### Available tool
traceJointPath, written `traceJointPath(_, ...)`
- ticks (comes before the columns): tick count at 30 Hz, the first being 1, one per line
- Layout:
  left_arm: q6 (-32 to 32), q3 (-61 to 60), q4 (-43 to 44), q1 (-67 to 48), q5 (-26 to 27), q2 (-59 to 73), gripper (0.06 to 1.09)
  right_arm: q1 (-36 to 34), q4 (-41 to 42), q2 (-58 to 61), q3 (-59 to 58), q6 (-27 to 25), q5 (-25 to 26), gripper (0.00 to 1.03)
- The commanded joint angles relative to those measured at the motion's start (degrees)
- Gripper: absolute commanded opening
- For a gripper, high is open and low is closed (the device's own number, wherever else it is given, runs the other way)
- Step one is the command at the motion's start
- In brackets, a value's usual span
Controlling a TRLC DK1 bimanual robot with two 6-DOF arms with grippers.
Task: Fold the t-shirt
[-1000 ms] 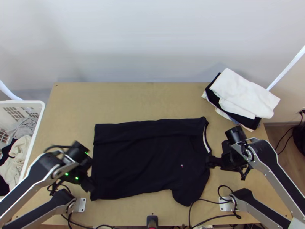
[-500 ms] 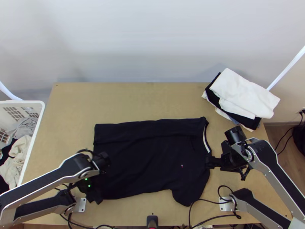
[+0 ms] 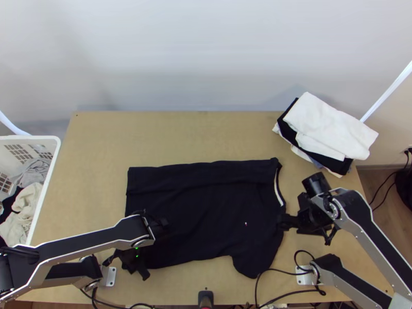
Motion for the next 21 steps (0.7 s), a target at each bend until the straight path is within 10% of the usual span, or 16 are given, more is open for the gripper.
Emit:
traceJointPath(1,-0.86,-0.87,0.19,-1.47,-0.37,-1.51,0.10,1.45,-0.59,0.36,-3.83,0.70,-1.44,0.96)
traceJointPath(13,-0.86,-0.17,-1.83,-0.94,-0.37,-3.44,0.10,4.53,6.09,3.52,-11.30,-1.32,-1.97,0.81)
traceJointPath(16,-0.86,0.01,-1.92,-0.85,-0.37,-3.44,0.10,4.44,9.16,3.79,-11.48,-2.02,-1.88,0.52)
traceJointPath(21,-0.95,0.18,-2.54,-0.50,-0.55,-3.53,0.10,4.35,10.31,4.67,-12.62,-2.64,-1.88,0.42)
